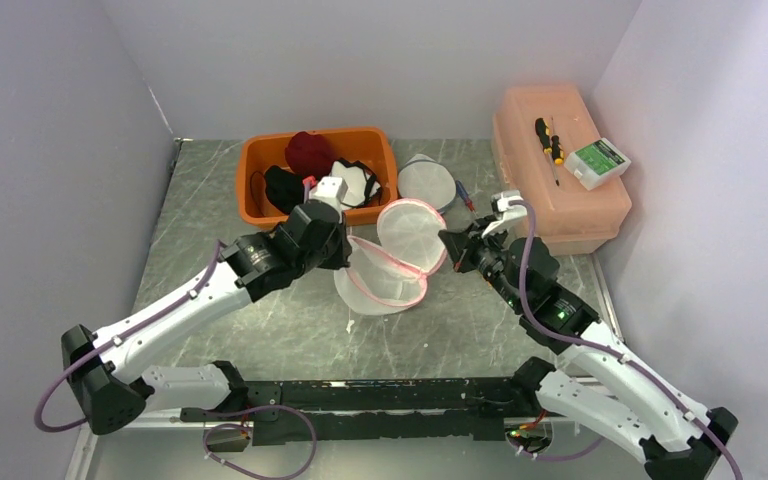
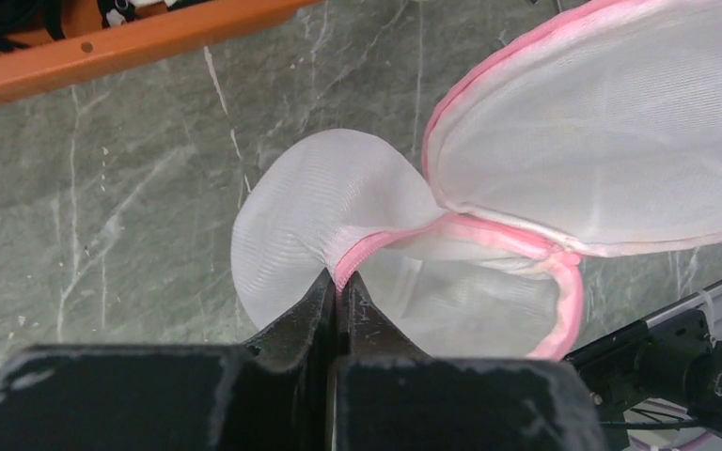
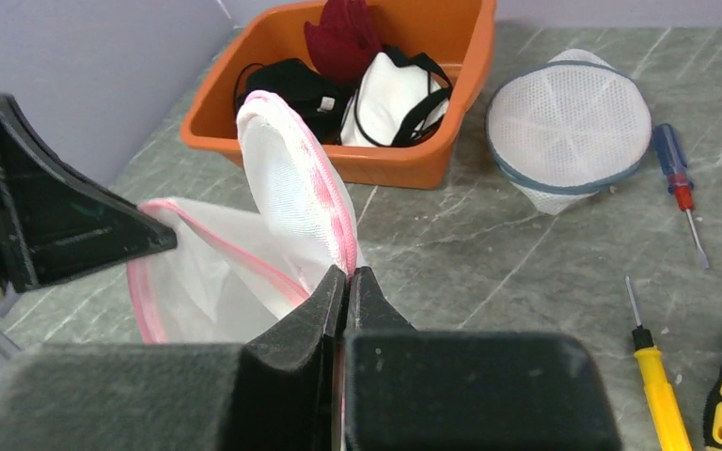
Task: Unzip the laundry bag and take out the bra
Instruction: Close the laundry bag at the center of the board.
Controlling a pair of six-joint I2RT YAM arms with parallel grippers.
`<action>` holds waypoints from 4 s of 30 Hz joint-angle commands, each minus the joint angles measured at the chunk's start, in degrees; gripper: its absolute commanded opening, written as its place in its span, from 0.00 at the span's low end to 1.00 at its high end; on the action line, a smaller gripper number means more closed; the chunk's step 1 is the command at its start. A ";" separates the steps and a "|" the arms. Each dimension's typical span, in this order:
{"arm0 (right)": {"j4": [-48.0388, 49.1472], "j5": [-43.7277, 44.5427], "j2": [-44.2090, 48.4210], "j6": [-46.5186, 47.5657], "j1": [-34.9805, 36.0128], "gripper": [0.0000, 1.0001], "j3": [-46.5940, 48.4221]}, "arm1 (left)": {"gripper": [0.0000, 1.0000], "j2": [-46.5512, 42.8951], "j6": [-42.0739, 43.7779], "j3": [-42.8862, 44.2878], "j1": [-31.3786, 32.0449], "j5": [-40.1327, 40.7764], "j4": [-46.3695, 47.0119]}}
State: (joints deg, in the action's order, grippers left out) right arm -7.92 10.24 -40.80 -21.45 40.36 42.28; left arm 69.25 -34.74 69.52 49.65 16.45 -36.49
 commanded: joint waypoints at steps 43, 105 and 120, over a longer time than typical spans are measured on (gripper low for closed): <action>21.57 31.14 7.31 24.17 27.57 0.00 -15.84 | 0.94 3.91 -53.51 3.75 -8.34 -21.03 9.05; 31.00 39.68 1.22 36.59 38.82 0.00 -17.58 | 0.17 11.09 -50.58 3.69 -9.31 -30.19 7.36; 8.25 28.65 7.06 9.59 38.44 1.00 -5.76 | 0.03 6.35 -39.34 -0.32 -9.31 -29.83 13.14</action>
State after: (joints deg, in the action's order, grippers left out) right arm 4.38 41.76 -35.97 -1.87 78.96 32.88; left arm 78.98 -81.17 70.26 40.18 -13.61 -27.99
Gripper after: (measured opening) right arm 0.997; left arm 0.043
